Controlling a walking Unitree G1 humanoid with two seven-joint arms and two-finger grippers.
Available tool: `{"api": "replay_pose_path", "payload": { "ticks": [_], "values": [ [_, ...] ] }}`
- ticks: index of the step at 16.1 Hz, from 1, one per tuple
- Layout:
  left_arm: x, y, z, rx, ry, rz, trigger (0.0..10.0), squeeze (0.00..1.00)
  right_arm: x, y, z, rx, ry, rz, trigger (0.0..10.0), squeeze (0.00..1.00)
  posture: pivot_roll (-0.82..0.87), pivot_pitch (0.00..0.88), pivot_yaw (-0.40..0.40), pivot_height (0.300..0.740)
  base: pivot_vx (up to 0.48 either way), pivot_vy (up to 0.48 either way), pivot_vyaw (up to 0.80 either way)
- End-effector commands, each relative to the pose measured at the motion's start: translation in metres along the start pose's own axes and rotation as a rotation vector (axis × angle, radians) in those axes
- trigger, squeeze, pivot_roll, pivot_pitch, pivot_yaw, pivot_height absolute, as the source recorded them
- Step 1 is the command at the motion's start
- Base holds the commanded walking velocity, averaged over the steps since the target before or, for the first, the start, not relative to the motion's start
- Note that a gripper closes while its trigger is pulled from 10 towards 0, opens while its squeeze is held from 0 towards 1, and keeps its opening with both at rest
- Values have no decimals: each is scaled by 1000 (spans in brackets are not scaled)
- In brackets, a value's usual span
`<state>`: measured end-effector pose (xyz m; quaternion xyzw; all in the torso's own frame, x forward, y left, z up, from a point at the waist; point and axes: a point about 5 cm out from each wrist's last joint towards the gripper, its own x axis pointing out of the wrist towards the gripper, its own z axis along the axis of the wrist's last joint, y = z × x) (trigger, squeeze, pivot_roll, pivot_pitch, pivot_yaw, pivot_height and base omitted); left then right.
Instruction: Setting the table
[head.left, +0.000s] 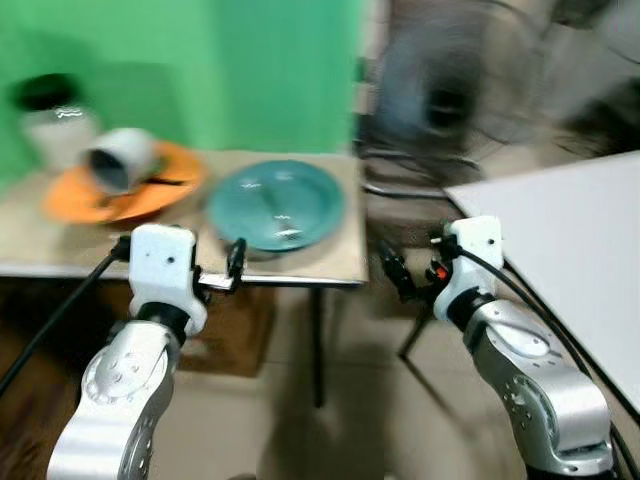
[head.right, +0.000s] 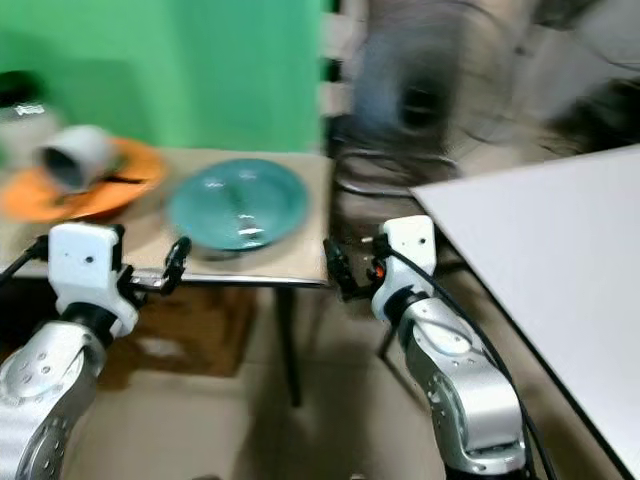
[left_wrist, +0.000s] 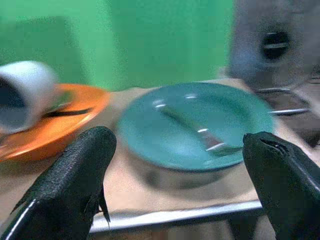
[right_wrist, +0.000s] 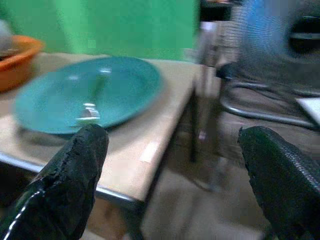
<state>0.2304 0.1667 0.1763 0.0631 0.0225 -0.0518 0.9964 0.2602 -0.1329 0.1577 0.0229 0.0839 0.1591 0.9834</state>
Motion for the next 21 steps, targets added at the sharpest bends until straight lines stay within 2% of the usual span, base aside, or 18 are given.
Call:
{"api": "replay_pose_path", "payload": {
  "ticks": [1, 5, 8, 18, 21],
  "values": [
    [-1, 2, -1, 1, 3, -2, 10000, 0, 1, 1, 3, -12, -13, 0, 10000, 0, 22, 20, 26, 740, 247, 0, 0],
    [2, 3, -3, -2, 20, -18, 10000, 0, 2, 2, 3, -14, -9, 5, 10000, 0, 25, 19, 25, 740, 258, 0, 0],
    [5, 5, -4, 4, 27, -21, 10000, 0, 4, 1, 3, -8, -5, 5, 10000, 0, 22, 16, 26, 740, 271, 0, -694],
    [7, 5, -3, 0, 21, -25, 10000, 0, 6, 2, 3, -28, -9, 12, 10000, 0, 21, 9, 23, 740, 307, 0, 0],
    [8, 5, -3, -6, 19, -26, 10000, 0, 6, 1, 1, 12, 15, 7, 10000, 0, 21, 9, 23, 740, 315, 0, -533]
  ]
}}
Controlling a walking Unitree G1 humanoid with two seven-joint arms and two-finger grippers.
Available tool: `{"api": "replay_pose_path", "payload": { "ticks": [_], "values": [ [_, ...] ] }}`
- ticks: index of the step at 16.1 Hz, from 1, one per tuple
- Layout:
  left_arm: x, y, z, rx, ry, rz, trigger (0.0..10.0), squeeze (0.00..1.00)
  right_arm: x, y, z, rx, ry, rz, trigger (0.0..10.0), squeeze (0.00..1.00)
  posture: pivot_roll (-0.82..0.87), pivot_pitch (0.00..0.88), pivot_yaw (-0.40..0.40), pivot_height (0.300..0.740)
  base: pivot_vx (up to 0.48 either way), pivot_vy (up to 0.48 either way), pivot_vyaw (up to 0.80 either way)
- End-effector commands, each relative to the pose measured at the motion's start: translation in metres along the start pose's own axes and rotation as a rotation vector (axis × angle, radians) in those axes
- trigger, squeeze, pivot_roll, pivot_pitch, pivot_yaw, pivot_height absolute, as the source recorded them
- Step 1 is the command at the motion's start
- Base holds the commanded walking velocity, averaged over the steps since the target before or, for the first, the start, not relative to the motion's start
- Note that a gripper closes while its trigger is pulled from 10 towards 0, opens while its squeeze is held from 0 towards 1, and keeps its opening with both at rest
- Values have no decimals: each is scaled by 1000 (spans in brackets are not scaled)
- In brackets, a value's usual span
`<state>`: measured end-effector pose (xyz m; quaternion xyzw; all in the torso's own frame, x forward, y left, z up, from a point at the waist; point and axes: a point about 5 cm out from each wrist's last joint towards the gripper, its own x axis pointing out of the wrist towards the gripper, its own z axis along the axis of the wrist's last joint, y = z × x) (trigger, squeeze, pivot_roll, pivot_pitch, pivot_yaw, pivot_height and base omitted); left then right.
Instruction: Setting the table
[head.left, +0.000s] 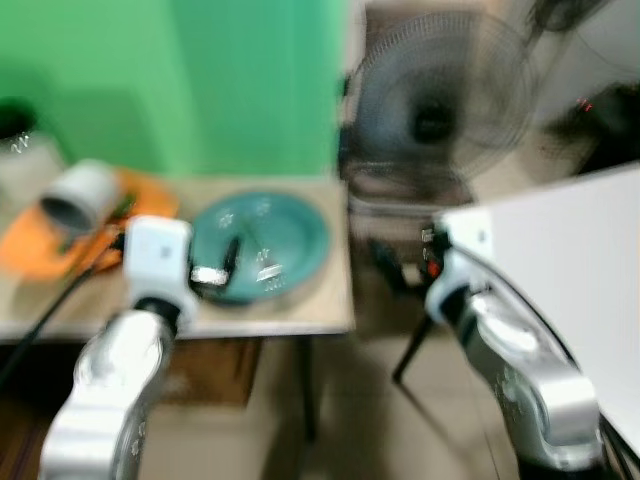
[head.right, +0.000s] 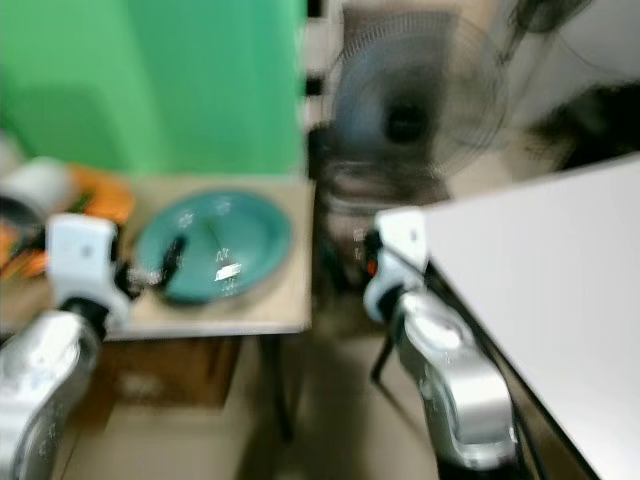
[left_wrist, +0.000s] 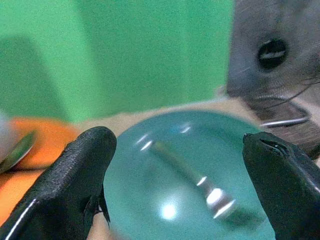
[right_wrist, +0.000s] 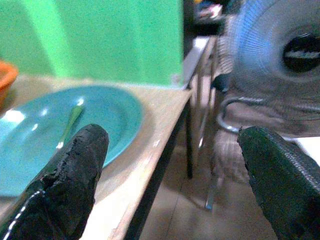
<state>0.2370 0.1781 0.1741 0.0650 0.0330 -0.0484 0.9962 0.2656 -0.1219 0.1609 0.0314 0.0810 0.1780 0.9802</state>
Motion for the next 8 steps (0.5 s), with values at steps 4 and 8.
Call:
{"api": "replay_pose_path", "payload": {
  "ticks": [4, 8],
  "values": [
    [2, -8, 1, -7, -5, -40, 10000, 0, -2, -9, -2, -22, 13, -43, 10000, 0, 20, 10, 25, 740, 317, 0, -400],
    [4, -10, -2, 0, 33, -24, 10000, 0, -2, -10, -2, -39, 21, -23, 10000, 0, 19, 10, 24, 740, 217, 0, 0]
  ]
}}
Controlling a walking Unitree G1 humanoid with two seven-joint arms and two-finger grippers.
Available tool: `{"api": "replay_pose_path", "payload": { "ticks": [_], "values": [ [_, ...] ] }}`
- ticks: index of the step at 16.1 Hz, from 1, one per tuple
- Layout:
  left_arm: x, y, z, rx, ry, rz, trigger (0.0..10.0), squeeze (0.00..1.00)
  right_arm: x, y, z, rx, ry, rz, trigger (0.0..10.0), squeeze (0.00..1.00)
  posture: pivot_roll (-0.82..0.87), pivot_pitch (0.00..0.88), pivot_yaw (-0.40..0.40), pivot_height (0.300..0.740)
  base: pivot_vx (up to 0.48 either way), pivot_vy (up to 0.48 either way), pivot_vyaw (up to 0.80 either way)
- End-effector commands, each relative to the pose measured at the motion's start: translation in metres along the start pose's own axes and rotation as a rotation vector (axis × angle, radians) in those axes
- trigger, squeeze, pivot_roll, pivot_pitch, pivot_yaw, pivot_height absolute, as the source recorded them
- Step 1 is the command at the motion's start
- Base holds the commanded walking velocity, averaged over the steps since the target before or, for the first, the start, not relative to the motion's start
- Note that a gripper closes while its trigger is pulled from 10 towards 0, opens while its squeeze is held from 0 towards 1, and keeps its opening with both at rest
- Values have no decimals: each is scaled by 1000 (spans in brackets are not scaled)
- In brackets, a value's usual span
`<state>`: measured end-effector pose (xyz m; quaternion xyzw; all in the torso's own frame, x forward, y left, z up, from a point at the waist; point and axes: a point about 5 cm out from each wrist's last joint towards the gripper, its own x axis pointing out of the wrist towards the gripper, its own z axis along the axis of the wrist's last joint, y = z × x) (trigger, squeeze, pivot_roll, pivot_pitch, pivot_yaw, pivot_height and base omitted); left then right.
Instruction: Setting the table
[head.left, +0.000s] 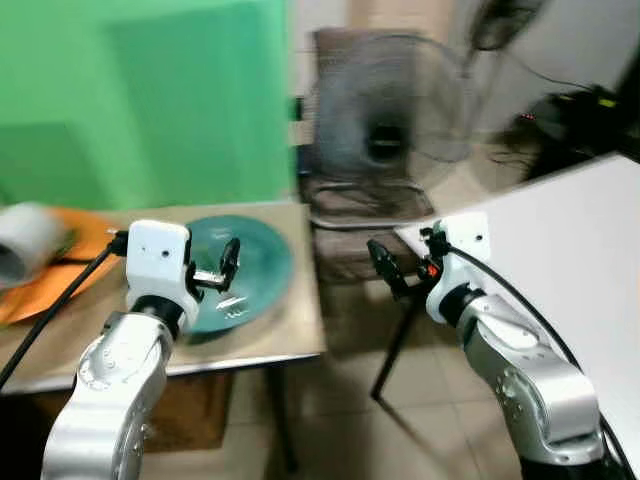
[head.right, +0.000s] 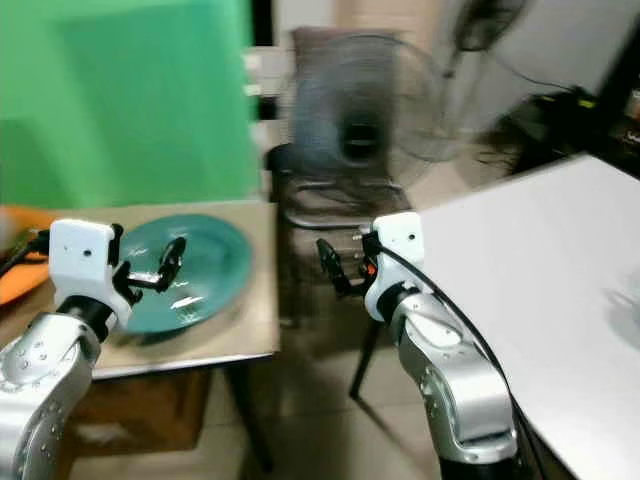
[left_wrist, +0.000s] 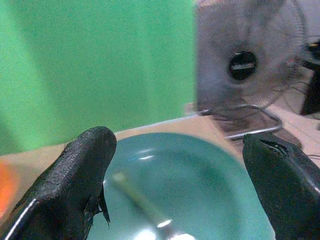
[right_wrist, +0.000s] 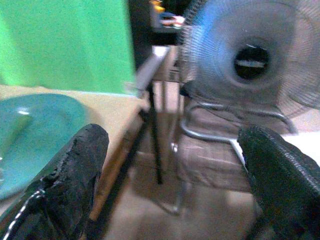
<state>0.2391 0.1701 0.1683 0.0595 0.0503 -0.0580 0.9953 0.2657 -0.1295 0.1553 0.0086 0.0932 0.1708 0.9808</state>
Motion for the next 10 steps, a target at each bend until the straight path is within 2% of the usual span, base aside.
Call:
{"api": "replay_pose_path", "payload": {
  "ticks": [1, 4, 5, 6, 8, 10],
  "values": [
    [3, -2, 1, 6, 20, 4, 10000, 0, 0, -4, 3, -5, -6, 3, 10000, 0, 21, 11, 22, 740, 0, 0, 0],
    [9, 0, -3, -22, 73, 29, 10000, 0, 2, -6, 4, -24, 1, 26, 10000, 0, 22, 9, 19, 740, 0, 0, 0],
    [16, 1, -7, -62, 108, 21, 10000, 1000, 3, -10, 5, -32, 8, 37, 10000, 0, 22, 6, 13, 740, 0, 0, 0],
    [24, 2, -8, -64, 131, 21, 10000, 1000, 4, -13, 6, -46, 12, 50, 10000, 0, 20, 4, 10, 740, 0, 0, 0],
    [45, 11, -9, -83, 190, 85, 10000, 1000, 7, -18, 12, -104, 12, 118, 10000, 0, 15, 1, 11, 740, 0, 0, 0],
    [57, 18, -11, -106, 238, 132, 10000, 1000, 7, -18, 14, -140, 14, 197, 10000, 0, 13, 0, 13, 740, 0, 0, 0]
  ]
}}
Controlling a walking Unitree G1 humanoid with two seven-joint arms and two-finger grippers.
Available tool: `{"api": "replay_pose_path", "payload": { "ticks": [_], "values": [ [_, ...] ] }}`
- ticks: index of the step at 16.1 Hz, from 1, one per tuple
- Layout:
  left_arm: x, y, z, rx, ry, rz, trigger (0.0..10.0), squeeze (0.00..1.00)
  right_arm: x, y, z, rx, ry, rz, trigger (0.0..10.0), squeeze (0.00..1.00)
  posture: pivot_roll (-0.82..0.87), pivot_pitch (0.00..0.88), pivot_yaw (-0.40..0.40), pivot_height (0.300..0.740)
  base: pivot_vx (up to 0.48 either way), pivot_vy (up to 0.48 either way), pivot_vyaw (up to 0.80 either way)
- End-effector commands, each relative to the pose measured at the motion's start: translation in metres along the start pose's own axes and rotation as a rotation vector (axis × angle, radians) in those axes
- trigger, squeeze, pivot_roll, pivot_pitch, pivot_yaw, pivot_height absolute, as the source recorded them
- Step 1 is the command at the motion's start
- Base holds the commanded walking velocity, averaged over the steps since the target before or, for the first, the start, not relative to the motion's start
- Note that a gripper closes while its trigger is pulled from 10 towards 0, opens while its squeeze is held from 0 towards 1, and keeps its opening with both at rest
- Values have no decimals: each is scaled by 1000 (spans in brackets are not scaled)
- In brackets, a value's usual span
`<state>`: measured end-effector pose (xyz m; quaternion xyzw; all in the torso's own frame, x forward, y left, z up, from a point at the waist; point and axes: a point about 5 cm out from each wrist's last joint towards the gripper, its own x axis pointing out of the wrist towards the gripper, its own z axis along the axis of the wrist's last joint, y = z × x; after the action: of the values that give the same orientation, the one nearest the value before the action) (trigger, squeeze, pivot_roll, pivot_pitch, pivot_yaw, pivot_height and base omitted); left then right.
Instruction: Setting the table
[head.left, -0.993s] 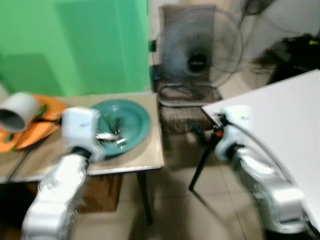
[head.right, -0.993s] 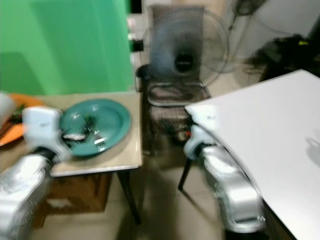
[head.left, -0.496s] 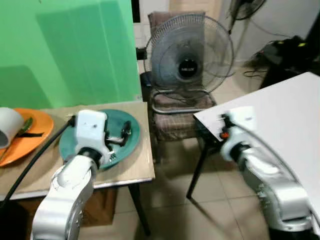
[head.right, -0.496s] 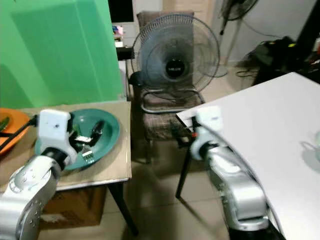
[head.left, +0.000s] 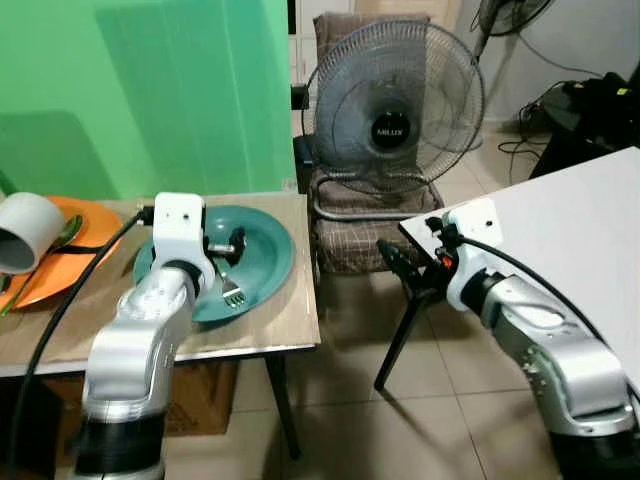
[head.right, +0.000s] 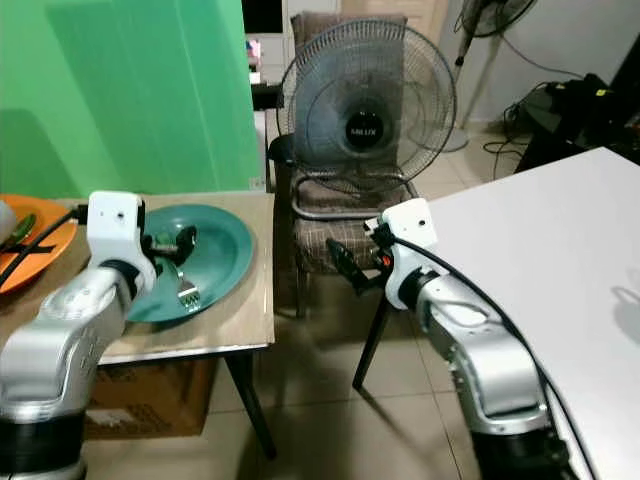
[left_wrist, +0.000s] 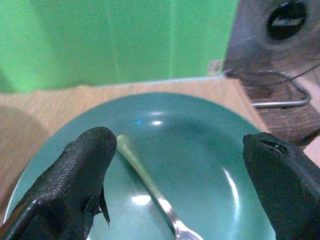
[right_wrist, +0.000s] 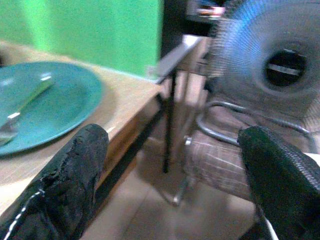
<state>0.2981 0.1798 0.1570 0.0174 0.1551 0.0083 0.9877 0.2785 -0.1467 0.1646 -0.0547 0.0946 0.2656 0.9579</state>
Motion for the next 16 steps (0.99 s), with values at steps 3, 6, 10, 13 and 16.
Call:
{"api": "replay_pose_path", "payload": {
  "ticks": [3, 6, 10, 13, 16],
  "values": [
    [25, 8, -8, -79, 117, 25, 10000, 0, -2, 4, 5, -83, 24, 227, 10000, 0, 12, 0, 12, 740, 0, 0, 0],
    [47, 6, -15, -130, 202, -2, 10000, 0, -5, 5, 7, -132, 45, 348, 10000, 0, 11, 0, 13, 740, 0, 0, 0],
    [60, -14, -27, -188, 308, -113, 10000, 0, -9, 11, 4, -141, 66, 430, 10000, 0, 9, 0, 25, 740, 0, 0, 0],
    [61, -20, -38, -164, 363, -124, 10000, 0, -13, 14, 1, -131, 77, 480, 10000, 0, 7, 0, 32, 740, 0, 0, 0],
    [64, -12, -43, -104, 382, -62, 2588, 0, -18, 19, -2, -126, 90, 549, 10000, 0, 10, 0, 35, 740, 0, 0, 0]
  ]
}}
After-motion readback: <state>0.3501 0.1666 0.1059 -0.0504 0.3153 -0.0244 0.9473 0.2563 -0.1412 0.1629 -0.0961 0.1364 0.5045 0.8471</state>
